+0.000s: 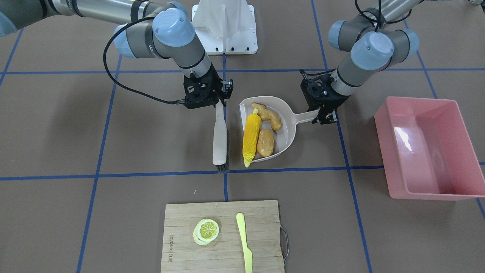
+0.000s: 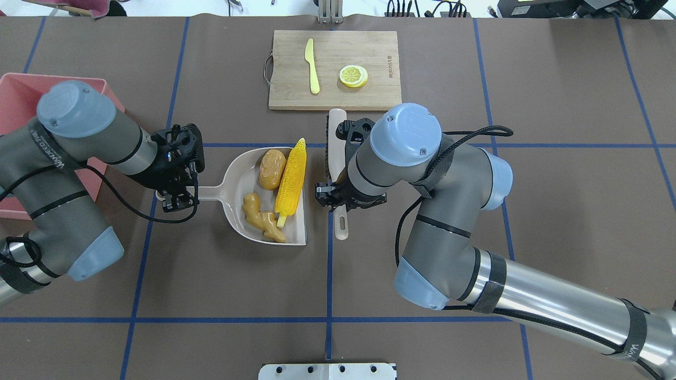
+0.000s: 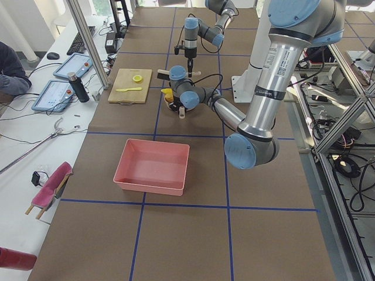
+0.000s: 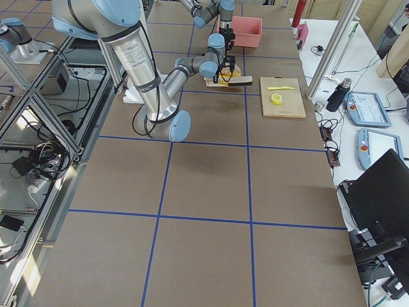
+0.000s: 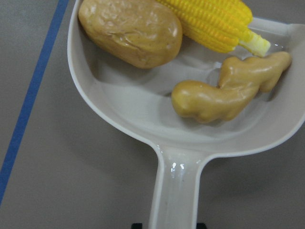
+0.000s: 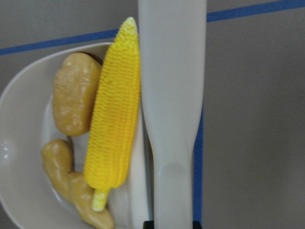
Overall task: Sweep and dump trash into bin
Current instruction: 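Sweep the potato, ginger and corn into the dustpan with the right-held brush, then brush the corn farther into the dustpan with the right gripper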
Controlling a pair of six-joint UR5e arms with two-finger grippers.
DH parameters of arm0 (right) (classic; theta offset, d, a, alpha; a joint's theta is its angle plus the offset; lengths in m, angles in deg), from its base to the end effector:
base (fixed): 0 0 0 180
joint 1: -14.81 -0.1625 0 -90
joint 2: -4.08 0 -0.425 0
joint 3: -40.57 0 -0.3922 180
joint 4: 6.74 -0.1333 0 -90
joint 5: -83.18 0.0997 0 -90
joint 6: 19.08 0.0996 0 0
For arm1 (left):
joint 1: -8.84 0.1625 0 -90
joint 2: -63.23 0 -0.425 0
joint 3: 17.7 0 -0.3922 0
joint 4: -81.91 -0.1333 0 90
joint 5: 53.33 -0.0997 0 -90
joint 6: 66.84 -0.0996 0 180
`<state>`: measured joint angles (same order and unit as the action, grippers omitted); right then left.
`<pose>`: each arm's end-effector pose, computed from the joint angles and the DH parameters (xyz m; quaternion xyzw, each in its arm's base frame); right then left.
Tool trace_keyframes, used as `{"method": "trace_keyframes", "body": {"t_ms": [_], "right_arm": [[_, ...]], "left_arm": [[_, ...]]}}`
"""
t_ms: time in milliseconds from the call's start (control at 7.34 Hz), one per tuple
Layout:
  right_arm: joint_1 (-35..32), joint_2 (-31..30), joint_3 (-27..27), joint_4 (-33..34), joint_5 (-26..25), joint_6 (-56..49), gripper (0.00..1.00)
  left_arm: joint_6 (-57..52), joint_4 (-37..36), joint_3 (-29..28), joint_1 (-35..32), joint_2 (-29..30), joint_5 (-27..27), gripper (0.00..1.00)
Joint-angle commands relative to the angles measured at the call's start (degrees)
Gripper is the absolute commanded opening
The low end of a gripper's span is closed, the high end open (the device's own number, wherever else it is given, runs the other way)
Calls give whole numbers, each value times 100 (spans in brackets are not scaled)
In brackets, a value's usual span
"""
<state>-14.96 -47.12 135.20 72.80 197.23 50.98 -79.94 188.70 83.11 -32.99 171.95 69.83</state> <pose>-0.5471 -0.4198 0.1971 0.0178 -0.4802 -0.0194 0.8768 0.3996 -0.4634 0.3572 0.2804 0.3637 0.5456 0.7010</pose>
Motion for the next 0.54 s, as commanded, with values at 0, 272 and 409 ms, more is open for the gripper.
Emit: {"method": "trace_keyframes", "body": {"t_ms": [0, 272, 409], "right_arm": [[24, 275, -511, 510, -198, -642, 0], [59, 793, -1129, 457, -322, -669, 0], [68, 996, -1296, 448, -314, -608, 0]], "left_arm": [[0, 18, 1, 8, 0, -3, 17], [0, 18, 1, 8, 9, -3, 17], [0, 27, 1, 8, 9, -3, 17]]}}
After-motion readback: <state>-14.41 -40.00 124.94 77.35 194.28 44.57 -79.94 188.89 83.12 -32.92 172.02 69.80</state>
